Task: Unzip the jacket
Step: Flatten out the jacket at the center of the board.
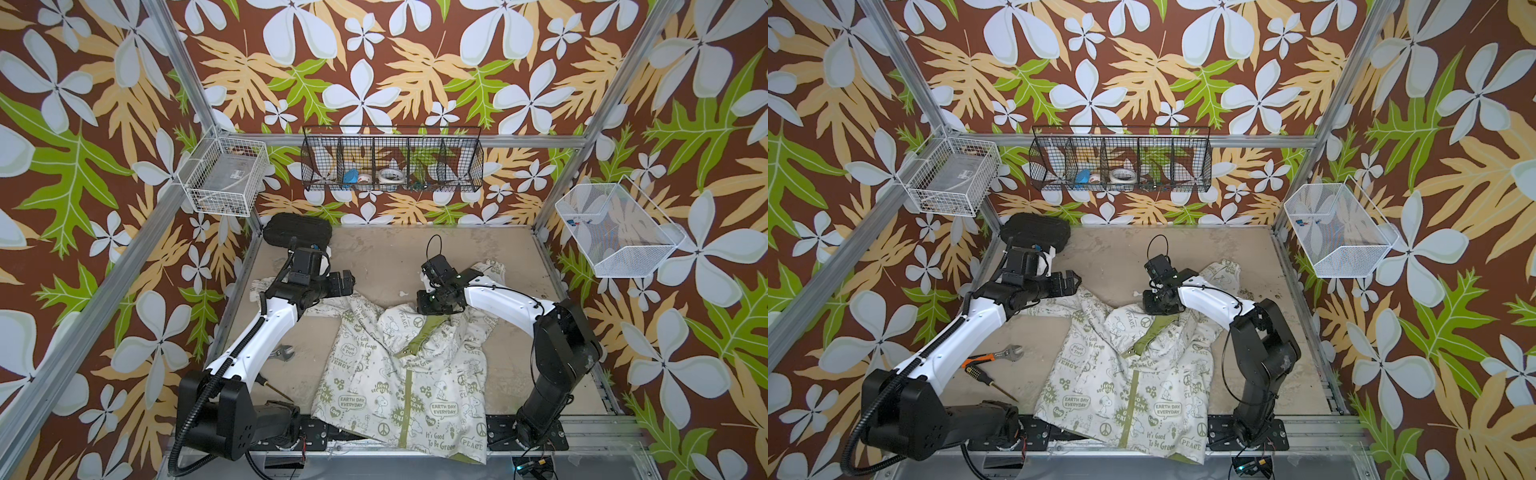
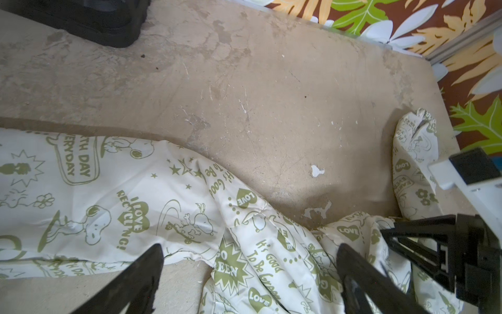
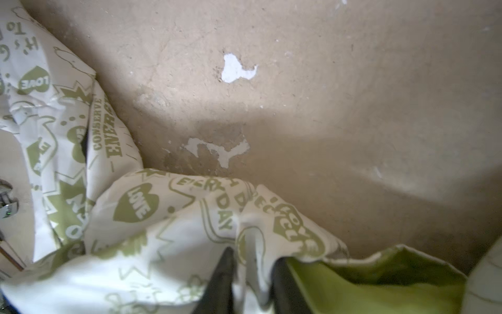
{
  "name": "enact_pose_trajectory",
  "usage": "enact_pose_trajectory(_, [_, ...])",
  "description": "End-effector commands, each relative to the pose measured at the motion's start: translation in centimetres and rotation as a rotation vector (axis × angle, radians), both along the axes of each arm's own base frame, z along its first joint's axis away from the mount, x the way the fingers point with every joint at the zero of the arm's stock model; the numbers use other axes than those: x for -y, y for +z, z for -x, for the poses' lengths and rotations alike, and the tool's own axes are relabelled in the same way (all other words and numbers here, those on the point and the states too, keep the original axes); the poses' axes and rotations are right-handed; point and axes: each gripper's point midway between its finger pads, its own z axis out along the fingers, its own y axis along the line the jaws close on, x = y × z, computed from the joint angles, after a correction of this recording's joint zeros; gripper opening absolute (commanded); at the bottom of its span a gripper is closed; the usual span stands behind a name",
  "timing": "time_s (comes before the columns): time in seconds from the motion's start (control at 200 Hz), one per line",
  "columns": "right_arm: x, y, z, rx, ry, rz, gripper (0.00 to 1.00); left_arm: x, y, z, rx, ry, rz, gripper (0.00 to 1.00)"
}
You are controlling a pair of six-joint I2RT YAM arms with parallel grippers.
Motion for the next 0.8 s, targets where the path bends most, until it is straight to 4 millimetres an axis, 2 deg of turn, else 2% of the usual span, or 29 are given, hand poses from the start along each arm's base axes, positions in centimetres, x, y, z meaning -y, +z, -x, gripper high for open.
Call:
enact_pose_trajectory(0.0, [-3.3,4.7,-2.7,0.130,0.037,-0.152,0.00,-1.0,0.7,-0.6,0.029,0.037,-0.060,1.00])
enact_pose_trajectory(0.06, [-5.3,7.9,-3.6,0.221,0.101,-0.208,0.00,-1.5,1.4,-0.9,0.048,0.068,-0.071,1.00])
enact_pose_trajectory(0.125, [-6.7,11.0,-4.5,0.339,0.137,-0.153,0.00,-1.4,2.8,-1.2,0.097,0.058,-0.067,1.00])
enact_pose_trajectory(0.195, [-8.5,12.6,-4.6,0.414,0.205,-0.096,0.00,-1.2,4.3,-1.4,0.149,0.037,-0.067,1.00])
enact_pose_trajectory(0.285, [-10.2,11.9,-4.2,0.420,0.252,-0.065,0.00,-0.9,5.6,-1.7,0.190,0.012,-0.064,1.00])
enact_pose_trajectory(0.411, [-11.4,7.3,-1.4,0.324,0.295,-0.046,0.00,-0.4,6.3,-1.6,0.208,-0.020,-0.054,1.00])
enact_pose_trajectory(0.441, [-11.7,6.0,-0.2,0.290,0.307,-0.054,0.12,-0.4,6.2,-1.6,0.209,-0.017,-0.053,1.00])
enact_pose_trajectory(0.511, [-12.4,3.5,2.5,0.195,0.351,-0.106,0.45,-0.5,5.8,-1.4,0.208,-0.011,-0.050,1.00])
enact_pose_trajectory(0.551, [-12.4,2.6,3.8,0.156,0.363,-0.120,0.55,-0.6,5.5,-1.3,0.206,-0.004,-0.046,1.00])
enact_pose_trajectory(0.651, [-11.3,2.8,5.5,0.138,0.381,-0.118,0.66,-0.5,4.5,-1.0,0.187,-0.010,-0.039,0.98])
enact_pose_trajectory(0.731, [-9.7,5.1,5.4,0.191,0.376,-0.084,0.69,0.0,3.7,-0.9,0.165,-0.039,-0.039,0.97])
enact_pose_trajectory(0.791, [-8.3,7.7,4.7,0.242,0.347,-0.081,0.69,0.2,3.1,-1.1,0.144,-0.054,-0.049,0.97])
